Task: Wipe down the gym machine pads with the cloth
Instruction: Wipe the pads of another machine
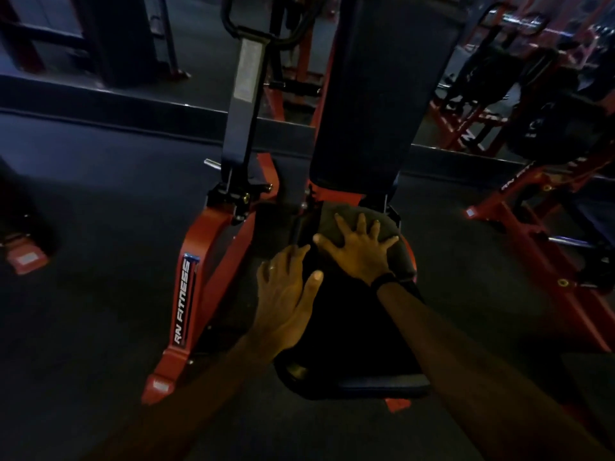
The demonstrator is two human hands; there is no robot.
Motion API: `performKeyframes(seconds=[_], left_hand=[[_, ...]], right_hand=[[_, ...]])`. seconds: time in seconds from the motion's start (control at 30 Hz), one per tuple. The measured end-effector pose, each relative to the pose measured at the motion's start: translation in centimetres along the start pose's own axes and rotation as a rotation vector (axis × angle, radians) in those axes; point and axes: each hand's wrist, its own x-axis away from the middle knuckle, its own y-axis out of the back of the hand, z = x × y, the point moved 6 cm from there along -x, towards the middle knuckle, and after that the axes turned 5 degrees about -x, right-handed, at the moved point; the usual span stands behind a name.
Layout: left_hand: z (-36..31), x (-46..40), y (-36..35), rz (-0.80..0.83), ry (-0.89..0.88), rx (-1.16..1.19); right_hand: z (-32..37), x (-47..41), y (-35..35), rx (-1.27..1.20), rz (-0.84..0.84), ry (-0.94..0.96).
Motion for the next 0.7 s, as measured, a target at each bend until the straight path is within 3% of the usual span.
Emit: performKeyframes(seconds=[0.33, 0.43, 0.57, 0.7], left_hand=[[1.8, -0.8, -1.7, 0.120, 0.049, -0.144], [1.7, -1.0, -1.1, 0.122, 0.055, -0.171], [1.4, -1.0, -0.6, 0.095, 0.053, -0.223], [1.4, -1.2, -0.7, 0.136, 0.082, -0.246]], right_hand=[[-0.3, -5.7, 0.6, -0.057, 0.018, 0.057], [-1.2, -6.4, 1.4, -0.067, 0.132, 0.096], [-4.9, -5.1, 2.7, -0.235, 0.201, 0.057], [-7.7, -1.0, 2.9, -0.352, 0.168, -0.007]])
